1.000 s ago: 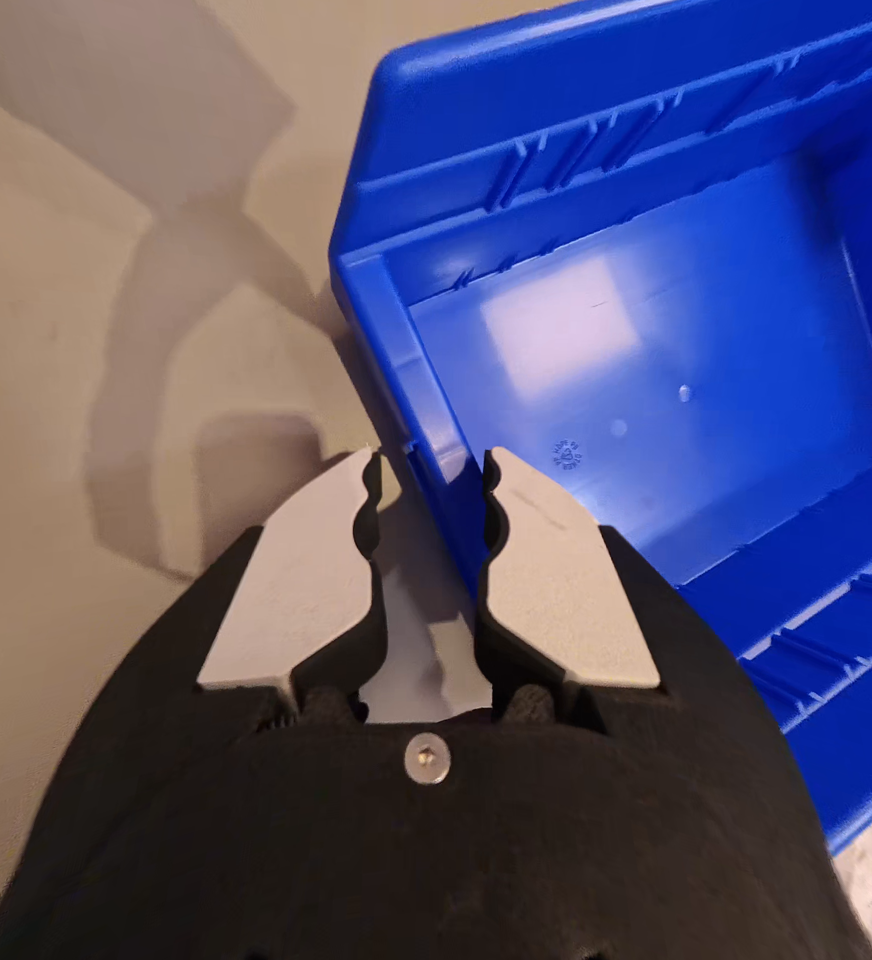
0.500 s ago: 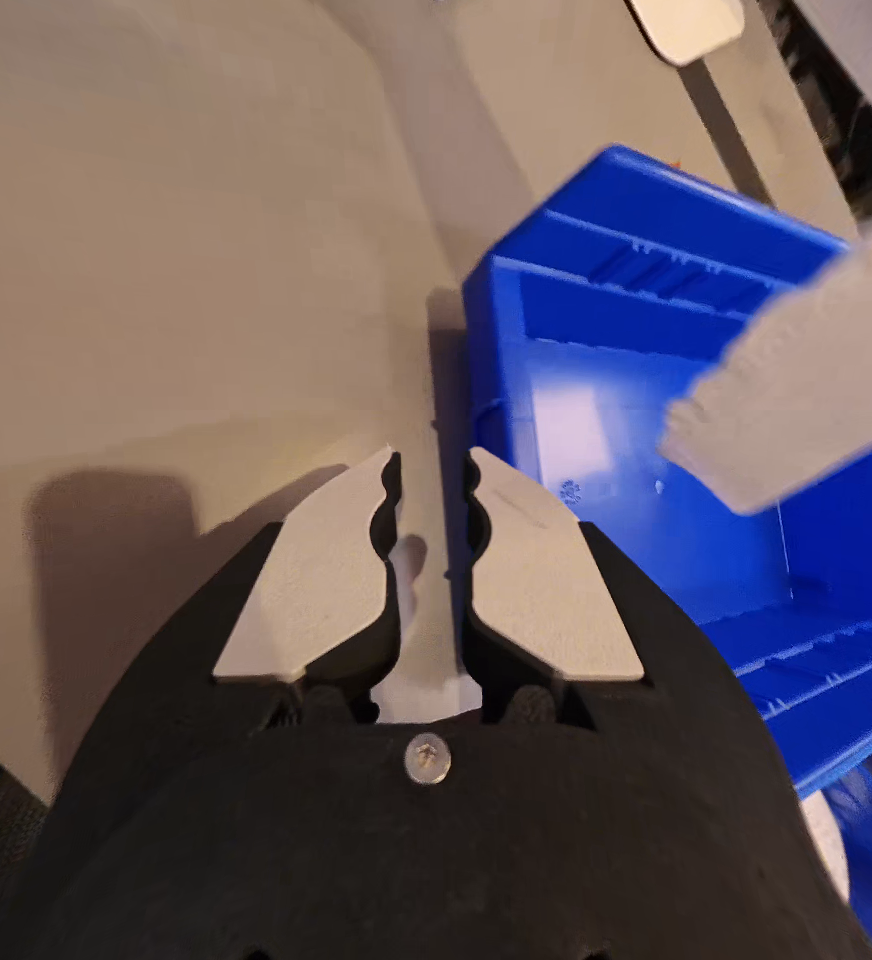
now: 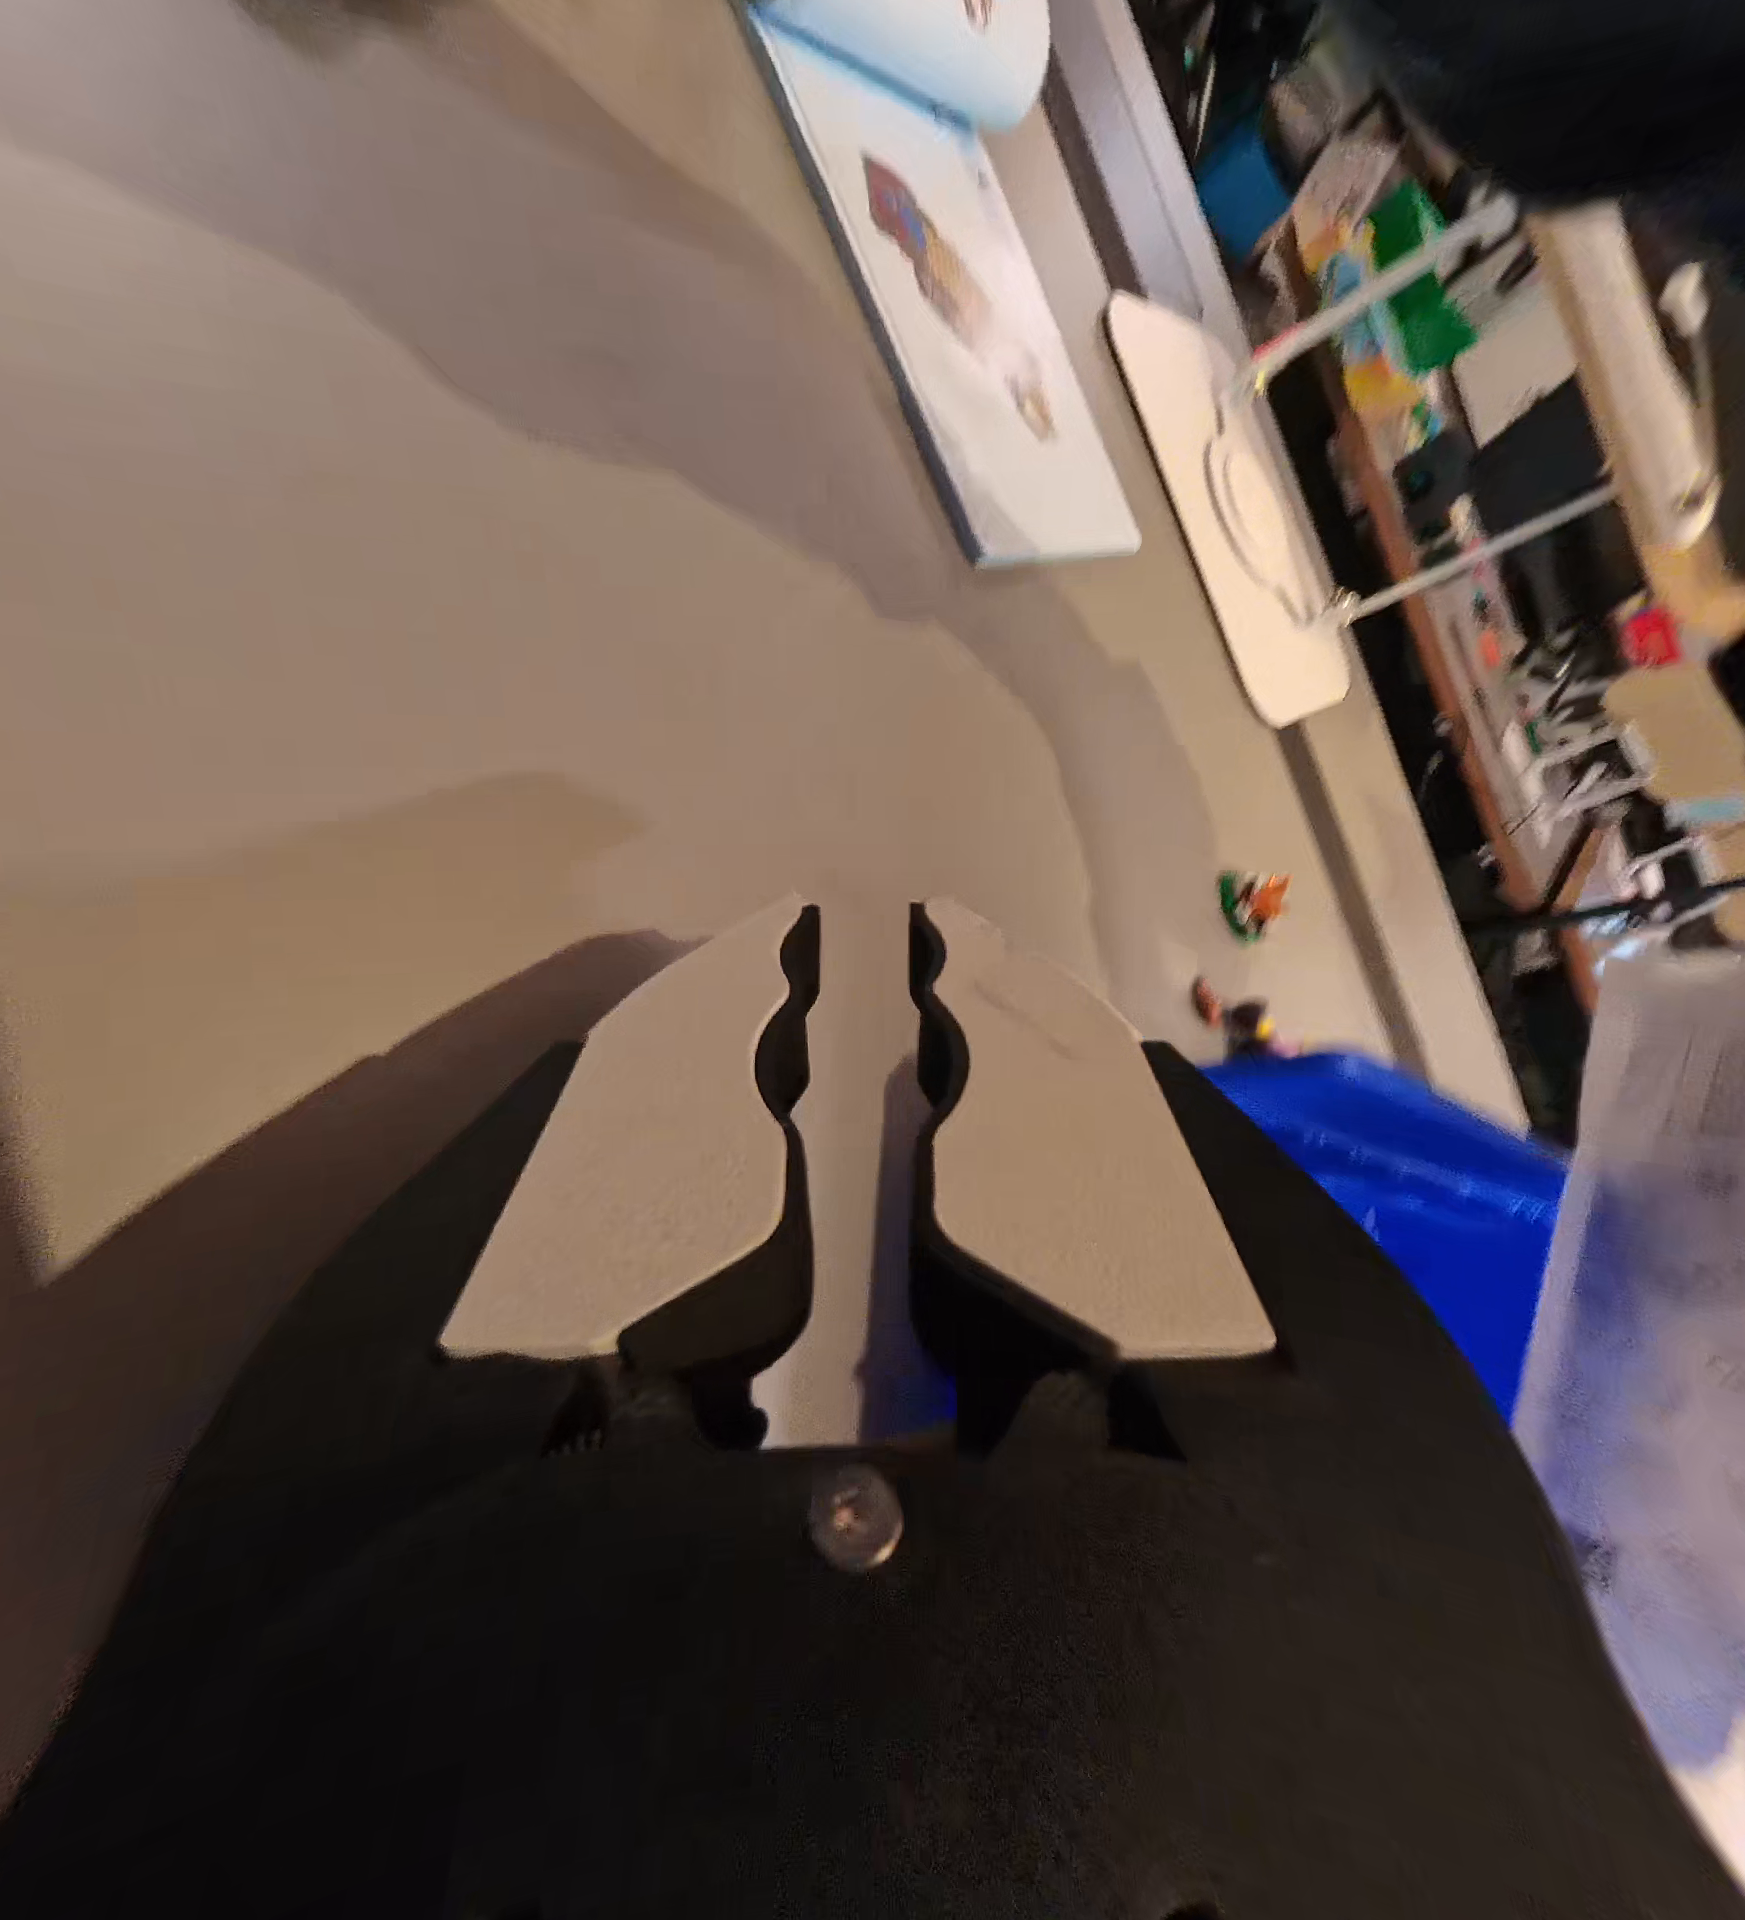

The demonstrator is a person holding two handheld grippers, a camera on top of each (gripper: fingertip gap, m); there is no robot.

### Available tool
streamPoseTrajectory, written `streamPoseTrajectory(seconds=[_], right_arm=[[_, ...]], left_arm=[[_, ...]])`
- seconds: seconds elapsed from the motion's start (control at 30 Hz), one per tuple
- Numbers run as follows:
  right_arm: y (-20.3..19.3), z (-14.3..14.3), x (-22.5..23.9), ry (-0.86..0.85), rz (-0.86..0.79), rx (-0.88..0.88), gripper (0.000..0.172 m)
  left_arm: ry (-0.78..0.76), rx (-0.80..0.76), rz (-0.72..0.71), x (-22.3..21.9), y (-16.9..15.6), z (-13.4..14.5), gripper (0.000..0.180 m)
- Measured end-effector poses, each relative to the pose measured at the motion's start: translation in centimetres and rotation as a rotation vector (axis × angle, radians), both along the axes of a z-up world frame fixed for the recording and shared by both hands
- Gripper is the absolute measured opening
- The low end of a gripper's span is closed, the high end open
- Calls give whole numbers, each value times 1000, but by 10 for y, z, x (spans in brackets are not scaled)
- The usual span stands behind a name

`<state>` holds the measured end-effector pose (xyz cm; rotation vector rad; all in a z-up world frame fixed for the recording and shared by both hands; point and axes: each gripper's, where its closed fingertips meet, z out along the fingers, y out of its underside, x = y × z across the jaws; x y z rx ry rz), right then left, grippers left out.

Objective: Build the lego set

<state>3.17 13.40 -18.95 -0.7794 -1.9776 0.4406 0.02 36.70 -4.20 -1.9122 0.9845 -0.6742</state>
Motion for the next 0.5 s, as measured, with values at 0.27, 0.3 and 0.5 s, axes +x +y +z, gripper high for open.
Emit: streamPoseTrajectory(seconds=[0.27,0.3,0.5], right_arm=[[-49,13,-53,156,211,166,14],[-56,12,-56,173,230,185,13],[-71,16,-54,327,283,277,12]], left_arm=[[594,-214,-146,7,38,-9,33],[677,-235,-162,7,41,-12,33],[1043,-314,-262,20,47,-30,32]])
